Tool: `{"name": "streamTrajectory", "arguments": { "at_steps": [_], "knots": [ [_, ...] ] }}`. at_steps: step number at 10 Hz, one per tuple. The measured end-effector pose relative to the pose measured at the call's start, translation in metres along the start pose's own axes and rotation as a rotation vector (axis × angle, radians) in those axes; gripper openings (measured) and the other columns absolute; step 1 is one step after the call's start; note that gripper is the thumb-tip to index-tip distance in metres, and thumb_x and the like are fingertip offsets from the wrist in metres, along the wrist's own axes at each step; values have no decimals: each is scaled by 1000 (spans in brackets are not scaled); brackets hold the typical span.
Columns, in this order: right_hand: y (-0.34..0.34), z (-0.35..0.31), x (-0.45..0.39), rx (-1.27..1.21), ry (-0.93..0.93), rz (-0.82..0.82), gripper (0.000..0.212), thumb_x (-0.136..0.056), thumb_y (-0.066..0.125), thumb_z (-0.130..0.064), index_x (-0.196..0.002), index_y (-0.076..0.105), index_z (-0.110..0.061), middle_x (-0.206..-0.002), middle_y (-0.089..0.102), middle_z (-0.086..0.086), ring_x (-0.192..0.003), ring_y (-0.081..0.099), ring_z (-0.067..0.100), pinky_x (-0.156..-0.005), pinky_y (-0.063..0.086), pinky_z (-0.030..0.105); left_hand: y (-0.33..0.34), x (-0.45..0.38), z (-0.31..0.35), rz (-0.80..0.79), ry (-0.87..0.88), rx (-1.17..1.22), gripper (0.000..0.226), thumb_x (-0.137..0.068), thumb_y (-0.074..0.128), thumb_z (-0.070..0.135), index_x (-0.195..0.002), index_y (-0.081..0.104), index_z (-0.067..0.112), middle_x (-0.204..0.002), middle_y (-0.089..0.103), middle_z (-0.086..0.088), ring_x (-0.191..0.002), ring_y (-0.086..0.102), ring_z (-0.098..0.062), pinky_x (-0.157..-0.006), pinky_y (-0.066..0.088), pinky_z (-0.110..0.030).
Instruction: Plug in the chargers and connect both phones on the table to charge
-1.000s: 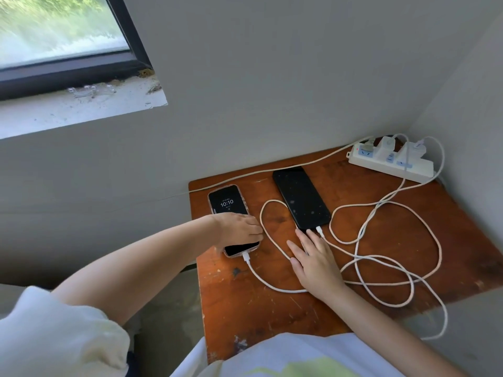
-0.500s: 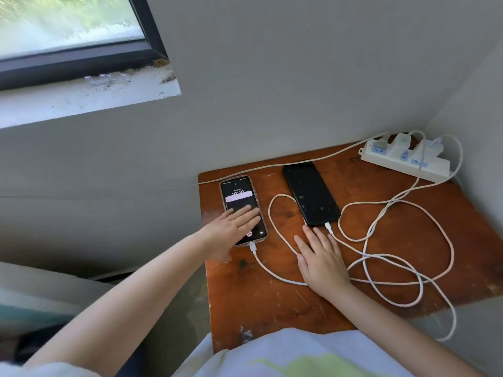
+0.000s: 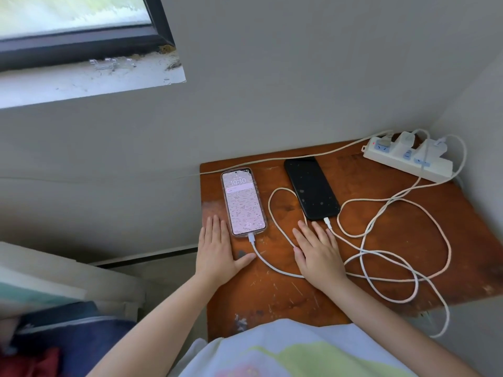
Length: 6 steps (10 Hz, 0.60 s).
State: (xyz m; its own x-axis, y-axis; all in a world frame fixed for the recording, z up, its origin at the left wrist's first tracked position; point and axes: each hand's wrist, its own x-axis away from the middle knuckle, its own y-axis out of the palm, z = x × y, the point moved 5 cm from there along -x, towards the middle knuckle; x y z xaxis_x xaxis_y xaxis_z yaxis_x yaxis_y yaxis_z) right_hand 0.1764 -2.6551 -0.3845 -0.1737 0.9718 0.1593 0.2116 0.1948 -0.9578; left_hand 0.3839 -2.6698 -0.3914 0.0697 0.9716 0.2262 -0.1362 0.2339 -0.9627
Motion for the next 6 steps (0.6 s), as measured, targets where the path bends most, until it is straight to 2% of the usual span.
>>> {"name": "streamTrajectory", "arguments": {
  "at_steps": [4,5,6],
  "knots": [
    [-3,-1,-1,3,15,-19,45,-95,36,-34,-138,32,-21,-152,26,2,-141,18,24,-117,9,43,0,1,1,-7,-5,-30,104,-70,20,79,-139,-10,7,-153,-7,-13,-140,-12,-25,-107,-15,-33],
    [-3,-2,-2,-28,20,-47,44,-95,38,-33,-137,33,-21,-152,26,3,-141,18,24,-116,11,43,1,1,1,-14,-5,-21,104,-71,21,79,-139,-10,7,-153,-7,-12,-140,-12,-24,-107,-15,-33],
    [-16,-3,-5,-99,57,-28,42,-94,42,-31,-135,38,-19,-149,34,3,-139,25,23,-115,20,41,-1,1,0,-16,-15,-10,103,-71,21,79,-139,-10,7,-153,-7,-12,-140,-12,-24,-107,-15,-33]
  ]
}}
